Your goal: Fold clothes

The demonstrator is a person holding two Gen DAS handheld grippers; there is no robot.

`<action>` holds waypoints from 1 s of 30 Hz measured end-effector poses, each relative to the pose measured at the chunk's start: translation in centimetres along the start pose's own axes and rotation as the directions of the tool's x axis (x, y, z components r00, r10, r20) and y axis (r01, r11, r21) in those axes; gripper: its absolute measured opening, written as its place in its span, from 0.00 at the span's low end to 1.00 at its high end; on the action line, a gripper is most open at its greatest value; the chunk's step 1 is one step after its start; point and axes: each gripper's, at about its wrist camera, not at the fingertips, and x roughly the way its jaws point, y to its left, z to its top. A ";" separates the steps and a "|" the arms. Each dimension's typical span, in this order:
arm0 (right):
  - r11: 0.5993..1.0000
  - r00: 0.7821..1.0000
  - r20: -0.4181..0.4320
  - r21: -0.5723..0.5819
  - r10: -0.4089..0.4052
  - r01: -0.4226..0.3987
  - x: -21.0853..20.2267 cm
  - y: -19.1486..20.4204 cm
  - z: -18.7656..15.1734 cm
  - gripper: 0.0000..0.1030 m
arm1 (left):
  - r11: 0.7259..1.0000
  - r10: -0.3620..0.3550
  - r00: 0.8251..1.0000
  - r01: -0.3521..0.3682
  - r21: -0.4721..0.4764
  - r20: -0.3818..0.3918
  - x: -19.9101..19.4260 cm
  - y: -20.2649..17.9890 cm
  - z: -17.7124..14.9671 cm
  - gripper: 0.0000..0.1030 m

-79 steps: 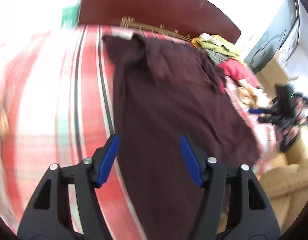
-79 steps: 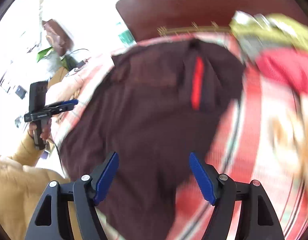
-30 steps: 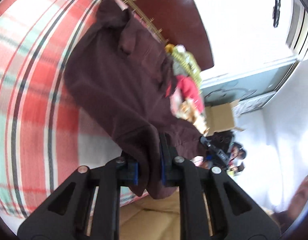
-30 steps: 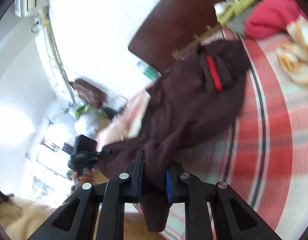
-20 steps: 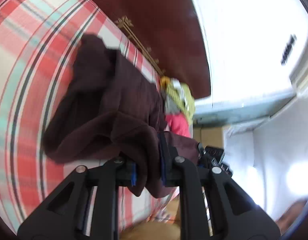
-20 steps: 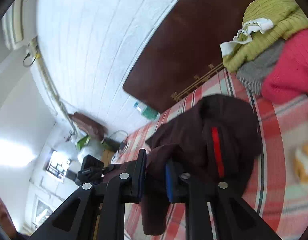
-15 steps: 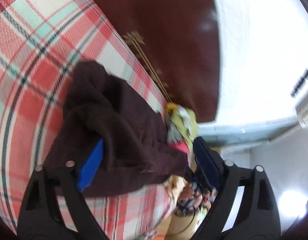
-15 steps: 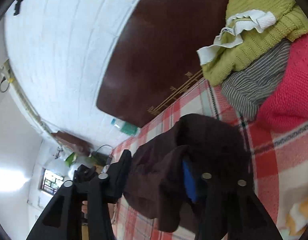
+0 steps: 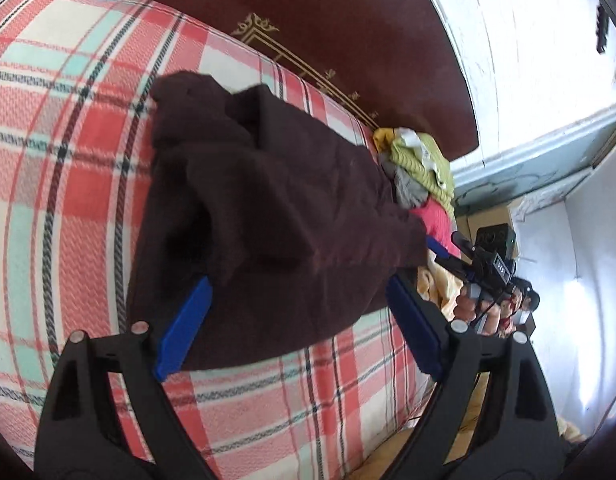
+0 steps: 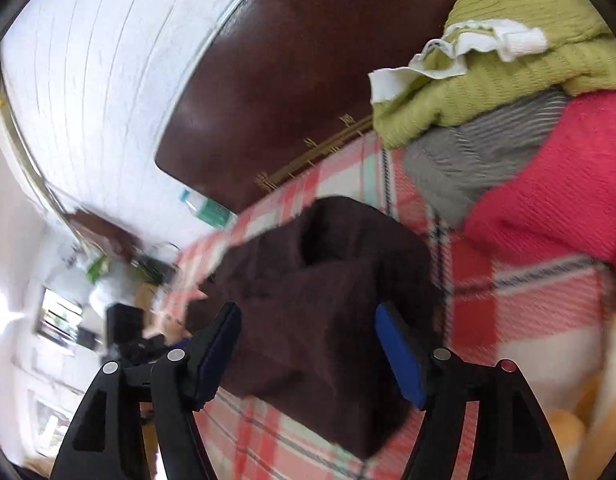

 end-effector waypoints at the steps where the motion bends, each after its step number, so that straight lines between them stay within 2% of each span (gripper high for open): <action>1: 1.000 1.000 -0.011 -0.027 -0.015 0.015 -0.3 0.2 -1.0 0.69 | 0.999 0.028 1.000 -0.028 0.015 0.011 0.0 0.0 -0.2 0.87; 5: 0.997 0.999 -0.051 -0.080 0.006 -0.010 0.2 0.9 -4.0 0.69 | 0.999 0.049 0.999 -0.049 0.001 -0.005 1.4 0.6 0.9 0.87; 8: 0.998 0.995 -0.098 -0.062 0.019 -0.025 2.4 1.0 -4.6 0.68 | 0.997 0.075 0.997 -0.075 0.007 -0.030 2.7 0.2 1.9 0.87; 9: 0.998 0.994 -0.109 -0.051 0.027 -0.033 3.2 1.0 -4.6 0.65 | 0.997 0.072 0.997 -0.072 0.010 -0.039 3.0 0.0 2.2 0.82; 10: 0.998 0.993 -0.108 -0.038 0.045 -0.049 3.8 1.1 -4.3 0.54 | 0.998 0.069 0.996 -0.068 0.014 -0.048 3.2 -0.3 2.5 0.62; 11: 0.997 0.992 -0.104 -0.024 0.068 -0.071 4.2 1.1 -4.0 0.36 | 0.998 0.066 0.996 -0.065 0.018 -0.056 3.4 -0.6 2.9 0.50; 12: 0.995 0.991 -0.093 -0.016 0.093 -0.095 4.4 1.2 -3.6 0.27 | 0.998 0.063 0.996 -0.062 0.021 -0.065 3.6 -0.9 3.2 0.40; 13: 0.994 0.991 -0.078 -0.021 0.105 -0.107 4.4 1.4 -3.0 0.17 | 0.999 0.042 0.997 -0.042 0.011 -0.058 3.4 -1.0 3.8 0.38; 15: 0.993 0.993 -0.038 -0.039 0.111 -0.113 4.0 1.9 -1.6 0.14 | 1.000 0.010 1.000 -0.011 -0.010 -0.018 2.6 -1.3 5.2 0.31; 18: 0.991 0.993 0.019 -0.062 0.117 -0.116 3.2 2.8 0.8 0.14 | 0.995 -0.057 0.996 0.063 -0.083 0.063 1.1 -1.0 7.6 0.31; 19: 0.990 0.992 0.033 -0.076 0.119 -0.116 2.9 3.2 1.4 0.16 | 0.991 -0.067 0.994 0.076 -0.109 0.085 0.8 -0.7 8.2 0.31; 21: 0.987 0.996 0.036 -0.138 0.084 -0.078 2.3 4.6 1.8 0.33 | 0.984 -0.071 0.990 0.089 -0.154 0.120 0.5 0.1 9.0 0.31; 22: 0.984 0.997 0.049 -0.172 0.062 -0.053 2.0 5.4 1.7 0.45 | 0.982 -0.070 0.989 0.091 -0.165 0.128 0.5 0.5 9.1 0.31; 24: 0.967 0.998 0.043 -0.253 0.045 -0.033 2.0 6.6 0.4 0.46 | 0.981 -0.059 0.992 0.079 -0.179 0.113 0.8 1.2 9.0 0.32; 25: 0.956 0.999 0.029 -0.291 0.042 -0.032 2.1 7.1 -0.4 0.46 | 0.984 -0.043 0.994 0.060 -0.170 0.100 1.0 1.3 8.8 0.36; 28: 0.928 0.998 -0.062 -0.369 0.031 -0.052 3.6 8.1 -2.8 0.48 | 0.992 0.004 0.997 0.006 -0.128 0.081 1.3 1.0 8.0 0.38; 30: 0.922 0.995 -0.100 -0.388 -0.029 -0.013 5.3 8.0 -3.4 0.48 | 0.996 0.024 0.996 -0.017 -0.082 0.083 1.1 0.4 7.4 0.38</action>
